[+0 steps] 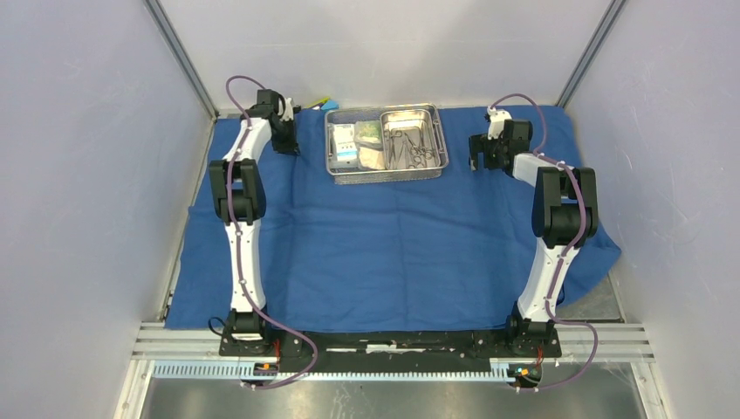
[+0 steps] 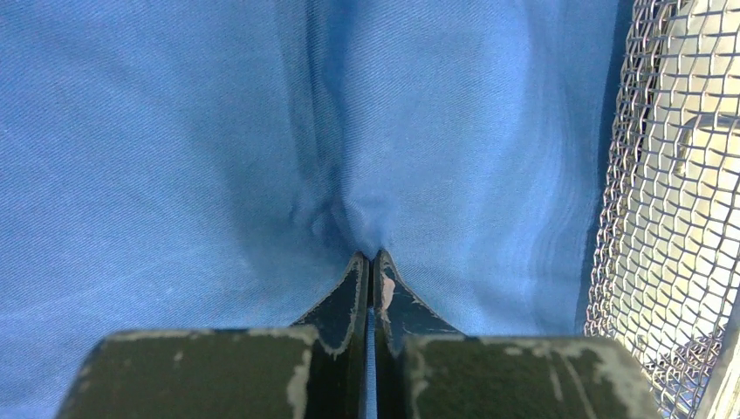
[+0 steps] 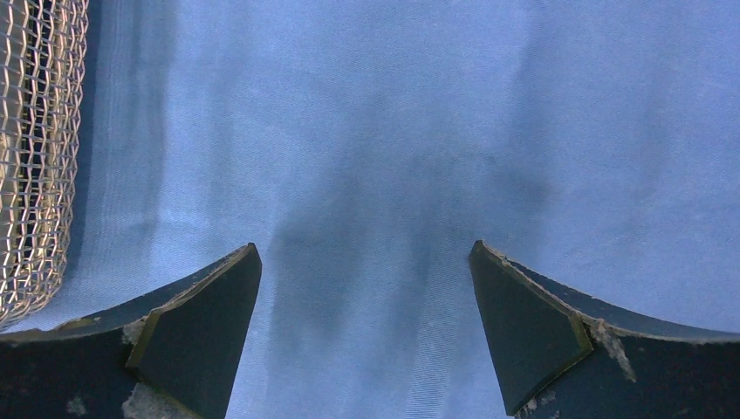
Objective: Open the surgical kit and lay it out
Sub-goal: Smooth out the surgical kit at the center of the board.
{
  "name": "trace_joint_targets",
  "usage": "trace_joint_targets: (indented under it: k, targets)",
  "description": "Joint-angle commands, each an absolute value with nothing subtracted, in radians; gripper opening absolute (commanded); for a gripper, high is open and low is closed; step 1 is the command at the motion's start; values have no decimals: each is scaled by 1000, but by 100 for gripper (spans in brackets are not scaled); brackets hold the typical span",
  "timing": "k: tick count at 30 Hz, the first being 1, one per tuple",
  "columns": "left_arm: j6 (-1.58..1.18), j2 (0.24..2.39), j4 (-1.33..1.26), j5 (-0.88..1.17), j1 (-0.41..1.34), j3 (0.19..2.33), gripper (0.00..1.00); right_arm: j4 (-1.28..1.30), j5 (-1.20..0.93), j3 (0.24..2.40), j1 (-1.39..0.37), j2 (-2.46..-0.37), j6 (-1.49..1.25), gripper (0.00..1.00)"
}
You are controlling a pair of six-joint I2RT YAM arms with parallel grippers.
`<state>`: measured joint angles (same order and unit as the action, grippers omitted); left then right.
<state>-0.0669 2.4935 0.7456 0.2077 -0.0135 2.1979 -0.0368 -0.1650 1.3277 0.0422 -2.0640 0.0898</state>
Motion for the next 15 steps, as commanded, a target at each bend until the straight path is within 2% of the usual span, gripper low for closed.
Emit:
trace_joint_targets:
  k: [1,15]
  targets:
    - [-95,2551,711,143,-53,2296,2,-40,-170,1378,48,-2083,77,98]
    - [-87,2650,753,76,-91,2504,2,-19,-153,1393,48,-2090,93,98]
